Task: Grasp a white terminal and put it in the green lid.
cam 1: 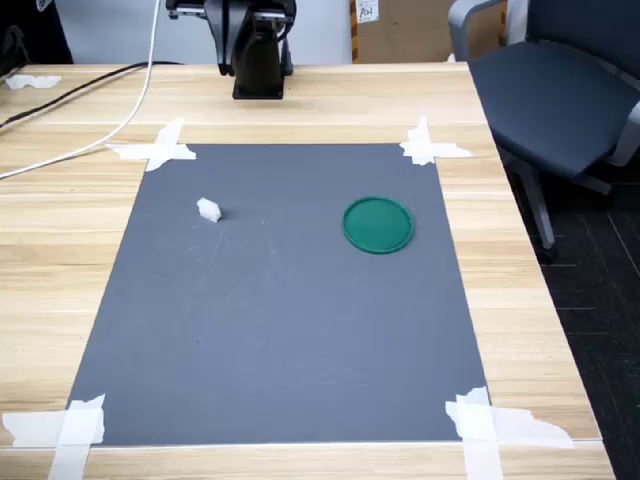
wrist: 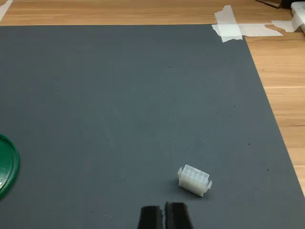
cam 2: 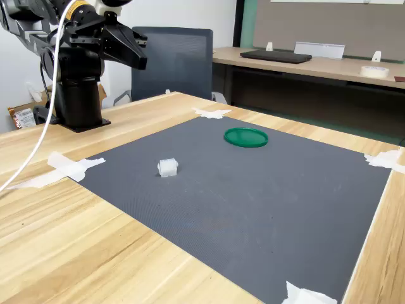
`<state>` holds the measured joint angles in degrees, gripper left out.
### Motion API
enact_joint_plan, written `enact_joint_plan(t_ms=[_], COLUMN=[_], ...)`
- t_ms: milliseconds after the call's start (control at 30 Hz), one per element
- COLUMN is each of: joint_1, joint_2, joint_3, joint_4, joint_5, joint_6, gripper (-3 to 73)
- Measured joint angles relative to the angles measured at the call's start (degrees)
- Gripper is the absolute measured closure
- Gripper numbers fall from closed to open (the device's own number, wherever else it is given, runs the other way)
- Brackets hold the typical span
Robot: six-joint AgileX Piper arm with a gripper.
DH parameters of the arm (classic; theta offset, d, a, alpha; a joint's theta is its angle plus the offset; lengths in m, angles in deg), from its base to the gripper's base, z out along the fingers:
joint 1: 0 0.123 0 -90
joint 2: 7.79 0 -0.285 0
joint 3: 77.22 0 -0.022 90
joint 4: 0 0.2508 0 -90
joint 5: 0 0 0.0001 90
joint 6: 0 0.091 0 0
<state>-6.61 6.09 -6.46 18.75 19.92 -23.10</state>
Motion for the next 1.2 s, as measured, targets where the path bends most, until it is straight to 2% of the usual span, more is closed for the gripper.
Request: enact_joint_plan(t_ms=[833,1000,1200], joint_1=[0.00,0.00,0.00], joint_2=[0.29,3.63,9.98], joint_3=[0.00,-1.02,-7.05], joint_4=[0.00,-1.41,-2.02], joint_5=[2.62,2.91,2.86], joint_6=[0.00,0.00,0.00], gripper=[72.3,72.3,72.3])
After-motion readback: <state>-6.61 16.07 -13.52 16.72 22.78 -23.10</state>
